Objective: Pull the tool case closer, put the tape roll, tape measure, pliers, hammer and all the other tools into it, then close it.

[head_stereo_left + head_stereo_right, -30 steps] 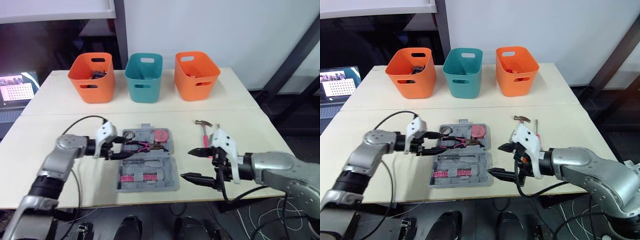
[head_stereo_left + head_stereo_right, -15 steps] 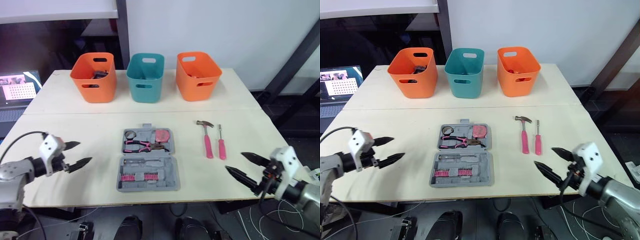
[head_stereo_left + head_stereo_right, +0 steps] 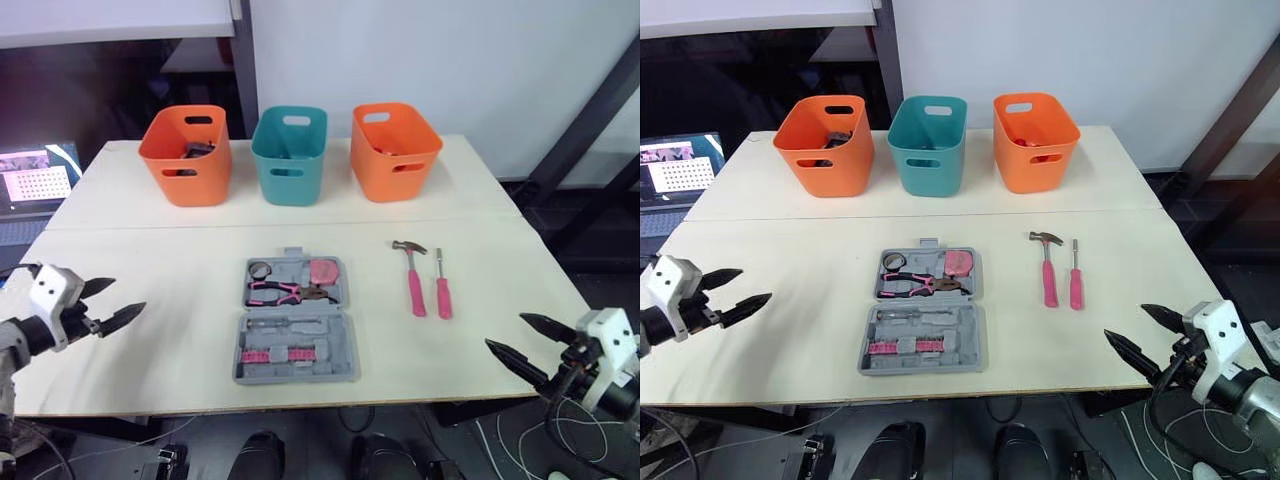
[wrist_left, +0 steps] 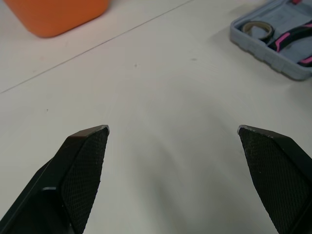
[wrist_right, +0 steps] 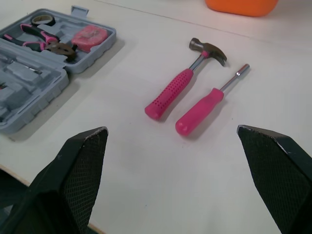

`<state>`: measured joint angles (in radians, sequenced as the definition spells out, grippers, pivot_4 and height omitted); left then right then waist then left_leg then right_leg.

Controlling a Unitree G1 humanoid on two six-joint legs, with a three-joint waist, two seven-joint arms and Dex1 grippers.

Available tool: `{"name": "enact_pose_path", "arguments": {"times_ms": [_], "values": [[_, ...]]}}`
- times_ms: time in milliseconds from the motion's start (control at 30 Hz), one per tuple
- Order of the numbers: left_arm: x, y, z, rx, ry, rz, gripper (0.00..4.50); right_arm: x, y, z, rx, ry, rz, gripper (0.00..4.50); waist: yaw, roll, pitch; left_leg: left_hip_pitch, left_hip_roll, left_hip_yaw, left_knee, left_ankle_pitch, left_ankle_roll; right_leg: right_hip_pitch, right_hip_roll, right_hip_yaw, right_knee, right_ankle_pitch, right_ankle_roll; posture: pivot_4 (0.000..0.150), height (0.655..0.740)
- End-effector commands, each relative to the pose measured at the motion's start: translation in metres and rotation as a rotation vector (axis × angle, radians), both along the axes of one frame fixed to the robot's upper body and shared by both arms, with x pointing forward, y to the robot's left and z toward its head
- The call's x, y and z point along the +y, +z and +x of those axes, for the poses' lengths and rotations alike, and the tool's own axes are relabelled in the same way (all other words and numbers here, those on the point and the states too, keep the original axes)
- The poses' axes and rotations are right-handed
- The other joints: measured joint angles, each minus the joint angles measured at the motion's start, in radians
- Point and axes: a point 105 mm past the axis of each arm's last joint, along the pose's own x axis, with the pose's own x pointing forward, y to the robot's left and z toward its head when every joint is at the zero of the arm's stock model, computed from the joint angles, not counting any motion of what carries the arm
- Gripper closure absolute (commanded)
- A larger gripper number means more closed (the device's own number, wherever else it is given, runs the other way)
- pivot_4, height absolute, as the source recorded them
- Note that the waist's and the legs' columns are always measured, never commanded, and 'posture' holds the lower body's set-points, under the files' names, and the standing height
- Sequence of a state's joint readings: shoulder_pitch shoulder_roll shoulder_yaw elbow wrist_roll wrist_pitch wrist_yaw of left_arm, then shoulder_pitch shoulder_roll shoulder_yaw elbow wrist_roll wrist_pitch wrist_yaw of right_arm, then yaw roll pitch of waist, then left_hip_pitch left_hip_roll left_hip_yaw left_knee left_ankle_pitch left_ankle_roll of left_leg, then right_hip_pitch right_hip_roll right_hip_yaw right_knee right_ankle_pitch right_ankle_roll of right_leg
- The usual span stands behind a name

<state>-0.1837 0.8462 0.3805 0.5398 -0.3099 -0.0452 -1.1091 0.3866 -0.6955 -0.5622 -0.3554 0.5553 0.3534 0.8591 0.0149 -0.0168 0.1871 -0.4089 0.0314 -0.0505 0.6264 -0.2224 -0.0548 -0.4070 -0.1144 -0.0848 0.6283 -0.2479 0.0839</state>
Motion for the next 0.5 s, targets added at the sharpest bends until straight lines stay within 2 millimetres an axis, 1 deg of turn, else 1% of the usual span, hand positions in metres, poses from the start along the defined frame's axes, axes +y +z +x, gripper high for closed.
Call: {"name": "enact_pose_path", "arguments": {"times_ms": [33, 133, 233, 333, 367, 433, 500], "values": [[-0.028, 0.018, 0.012, -0.026, -0.121, 0.022, 0.05, 0.01, 0.012, 0.004, -0.022, 0.049, -0.01, 0.0, 0.002, 0.0, 0.0, 0.0, 0.0, 0.0, 0.0, 0.0, 0.0, 0.0, 0.0, 0.0, 0.0, 0.0, 0.0, 0.15, 0.74], [-0.06, 0.031, 0.015, -0.01, -0.266, 0.011, 0.05, 0.016, 0.015, 0.008, -0.013, 0.046, 0.001, 0.0, 0.0, 0.0, 0.0, 0.0, 0.0, 0.0, 0.001, 0.0, 0.0, 0.0, 0.0, 0.0, 0.0, 0.0, 0.0, 0.15, 0.74], [-0.101, 0.044, 0.017, 0.016, -0.44, -0.001, 0.05, 0.022, 0.018, 0.01, -0.034, 0.014, -0.007, 0.0, 0.003, 0.0, 0.0, 0.0, 0.0, 0.0, 0.001, 0.0, 0.0, 0.001, 0.0, 0.0, 0.0, 0.0, 0.0, 0.15, 0.74], [-0.141, 0.055, 0.01, 0.067, -0.62, -0.016, 0.05, 0.023, 0.01, 0.006, 0.012, -0.046, -0.01, 0.0, 0.0, 0.0, 0.0, 0.0, 0.0, 0.0, 0.002, 0.0, 0.0, 0.001, 0.0, 0.0, 0.001, 0.0, 0.0, 0.15, 0.74], [-0.151, 0.058, 0.007, 0.082, -0.675, -0.018, 0.05, 0.022, 0.008, 0.004, 0.02, -0.07, -0.01, 0.0, 0.0, 0.0, 0.0, 0.0, 0.0, 0.0, 0.002, 0.0, 0.0, 0.001, 0.0, 0.0, 0.001, 0.0, 0.0, 0.15, 0.74], [-0.164, 0.061, 0.003, 0.101, -0.733, -0.016, 0.05, 0.022, 0.005, 0.001, 0.03, -0.103, -0.014, 0.0, 0.0, 0.0, 0.0, 0.0, 0.0, 0.0, 0.001, 0.0, 0.0, 0.001, 0.0, 0.0, 0.001, 0.001, -0.002, 0.15, 0.74], [-0.183, 0.066, 0.002, 0.113, -0.826, 0.01, 0.05, 0.024, 0.001, -0.004, 0.032, -0.164, -0.028, 0.0, -0.002, 0.0, 0.0, 0.0, 0.0, 0.0, 0.001, 0.0, 0.0, 0.001, 0.0, 0.0, 0.001, 0.002, -0.003, 0.15, 0.74]]}}
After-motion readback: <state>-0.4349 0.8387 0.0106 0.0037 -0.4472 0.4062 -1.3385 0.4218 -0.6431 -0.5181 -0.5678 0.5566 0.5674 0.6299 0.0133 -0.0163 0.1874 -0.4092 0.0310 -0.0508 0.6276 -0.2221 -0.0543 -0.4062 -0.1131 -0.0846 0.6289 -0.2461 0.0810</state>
